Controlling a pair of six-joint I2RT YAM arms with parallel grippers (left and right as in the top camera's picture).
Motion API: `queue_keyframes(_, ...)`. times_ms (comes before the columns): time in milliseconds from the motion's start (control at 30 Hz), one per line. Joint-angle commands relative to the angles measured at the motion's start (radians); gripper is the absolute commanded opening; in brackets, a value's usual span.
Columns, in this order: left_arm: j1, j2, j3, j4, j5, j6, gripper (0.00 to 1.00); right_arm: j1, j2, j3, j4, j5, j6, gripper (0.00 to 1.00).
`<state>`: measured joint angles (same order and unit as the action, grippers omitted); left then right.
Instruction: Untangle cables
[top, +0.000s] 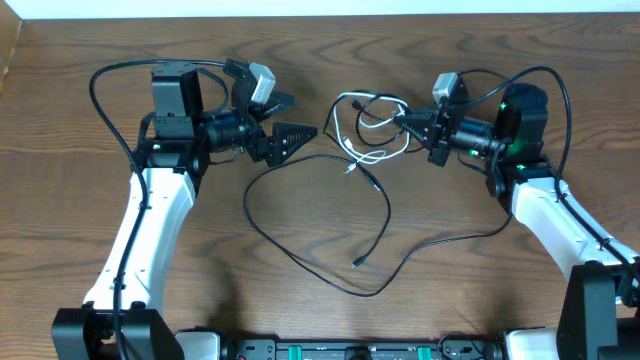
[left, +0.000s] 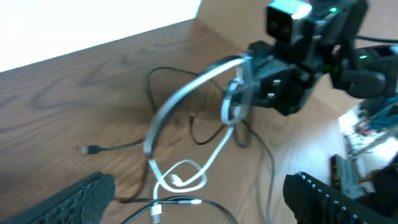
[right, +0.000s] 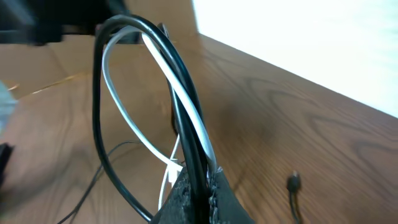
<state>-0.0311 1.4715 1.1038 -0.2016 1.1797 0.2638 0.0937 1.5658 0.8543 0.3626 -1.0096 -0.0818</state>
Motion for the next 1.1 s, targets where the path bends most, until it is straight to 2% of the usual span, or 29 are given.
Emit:
queue_keyframes(0,-0.031,-0.018,0.011,0.000,0.059,0.016,0.92,0.000,-0.017,0.001,0.000,0.061,0.065,0.01)
queue_keyframes(133,-0.074,-0.018,0.011,-0.028,0.058,0.237,0.92,0.000,-0.017,0.001,-0.001,0.030,0.089,0.01)
queue_keyframes(233,-0.106,-0.016,0.011,-0.029,0.057,0.321,0.94,0.000,-0.017,0.001,-0.008,0.003,0.089,0.01)
queue_keyframes(667,-0.195,-0.016,0.011,-0.029,-0.078,0.353,0.94,0.138,-0.017,0.001,-0.016,0.007,0.039,0.01)
queue_keyframes(800,-0.195,-0.016,0.011,-0.029,-0.078,0.353,0.84,0.143,-0.017,0.001,-0.015,0.009,0.039,0.01)
queue_keyframes(933,-0.195,-0.016,0.011,-0.029,-0.077,0.353,0.79,0.145,-0.017,0.001,-0.016,0.008,0.040,0.01)
queue_keyframes(1000,-0.195,-0.016,0.011,-0.029,-0.077,0.353,0.69,0.146,-0.017,0.001,-0.016,0.009,0.040,0.01)
queue_keyframes(1033,-0.195,-0.016,0.011,-0.029,-0.077,0.353,0.49,0.146,-0.017,0.001,-0.016,0.008,0.040,0.01)
queue_keyframes(1067,-0.195,-0.016,0.011,-0.029,-0.077,0.353,0.23,0.146,-0.017,0.001,-0.016,0.008,0.040,0.01)
